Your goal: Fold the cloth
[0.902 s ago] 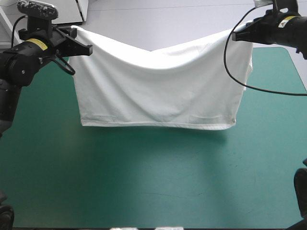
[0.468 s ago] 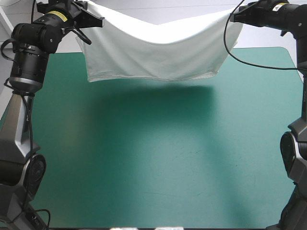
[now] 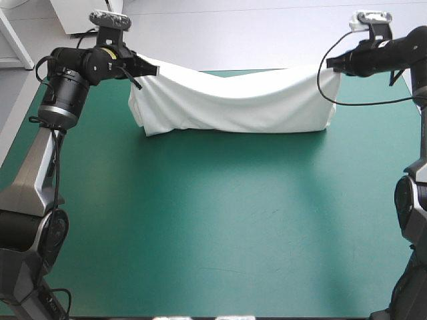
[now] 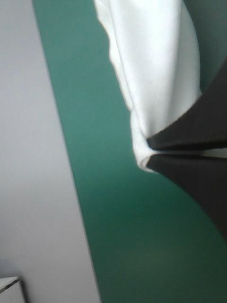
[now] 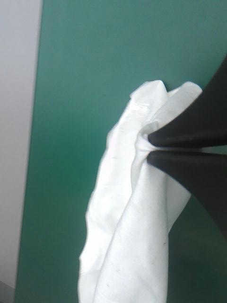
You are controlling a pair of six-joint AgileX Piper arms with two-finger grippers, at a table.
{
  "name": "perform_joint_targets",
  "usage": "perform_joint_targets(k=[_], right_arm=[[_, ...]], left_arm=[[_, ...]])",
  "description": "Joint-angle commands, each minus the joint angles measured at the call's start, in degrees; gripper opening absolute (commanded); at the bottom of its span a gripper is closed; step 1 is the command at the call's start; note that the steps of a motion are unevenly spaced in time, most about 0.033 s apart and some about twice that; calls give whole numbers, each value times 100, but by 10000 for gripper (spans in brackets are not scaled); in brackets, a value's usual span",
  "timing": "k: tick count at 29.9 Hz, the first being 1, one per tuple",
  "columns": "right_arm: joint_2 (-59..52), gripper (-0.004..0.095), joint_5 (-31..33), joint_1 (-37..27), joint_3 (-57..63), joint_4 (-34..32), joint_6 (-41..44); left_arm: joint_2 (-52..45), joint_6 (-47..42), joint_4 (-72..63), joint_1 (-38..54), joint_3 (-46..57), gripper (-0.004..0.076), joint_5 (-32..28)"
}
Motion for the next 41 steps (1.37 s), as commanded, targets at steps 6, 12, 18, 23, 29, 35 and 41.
perform_joint_targets(k=[6,12,18,23,29,35,41], right_arm=[[-1137,-17,-165,-86,2001,383,-601],[-2030,-17,-335,-74,3524,172,-732],[-2735,-17,-650,-74,4829,-209,-732],[-3115,-17,-856,-54,5823,-403,-732],[-3446,-17,-928,243,6623,-789,-732],[-3559,-17,-842,606,7131,-1070,-460],[-3601,-17,-657,779,7400,-1477,-219]], left_arm=[[-1305,-65,-69,-5,1541,-9,33],[-2045,-53,-286,-5,2785,-9,389],[-2645,103,-527,-5,4068,-9,464],[-3032,103,-551,-5,4906,-9,464],[-3475,103,-572,-5,5757,-9,477],[-3742,103,-576,-5,6306,-9,477],[-3772,103,-645,-5,6560,-9,484]])
